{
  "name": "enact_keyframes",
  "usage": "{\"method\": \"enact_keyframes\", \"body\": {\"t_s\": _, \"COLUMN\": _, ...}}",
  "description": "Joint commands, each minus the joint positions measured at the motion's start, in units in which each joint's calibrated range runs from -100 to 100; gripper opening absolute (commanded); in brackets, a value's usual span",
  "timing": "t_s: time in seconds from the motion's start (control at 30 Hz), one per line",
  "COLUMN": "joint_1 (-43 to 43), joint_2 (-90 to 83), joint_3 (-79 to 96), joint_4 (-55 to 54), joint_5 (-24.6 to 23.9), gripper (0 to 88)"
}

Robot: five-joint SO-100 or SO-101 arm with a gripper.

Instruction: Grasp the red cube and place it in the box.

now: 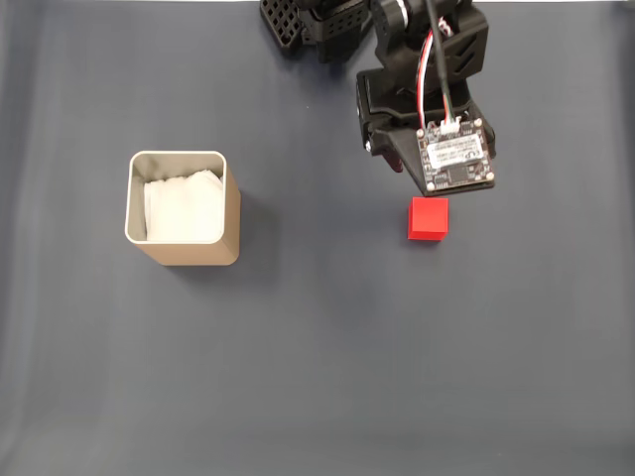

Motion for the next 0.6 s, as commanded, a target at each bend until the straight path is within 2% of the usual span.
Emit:
{"method": "enact_keyframes", "body": {"t_s": 0.0, "joint_1": 0.7, "joint_2": -0.94, "joint_3": 1.4, "joint_4": -2.9, "joint_5": -0.2, "gripper": 38.4}}
{"method": "enact_keyframes", "body": {"t_s": 0.57, "joint_1": 2.33, "joint_2": 2.52, "joint_3": 6.51, "joint_4": -15.62, "joint_5": 0.1, "gripper": 39.1}}
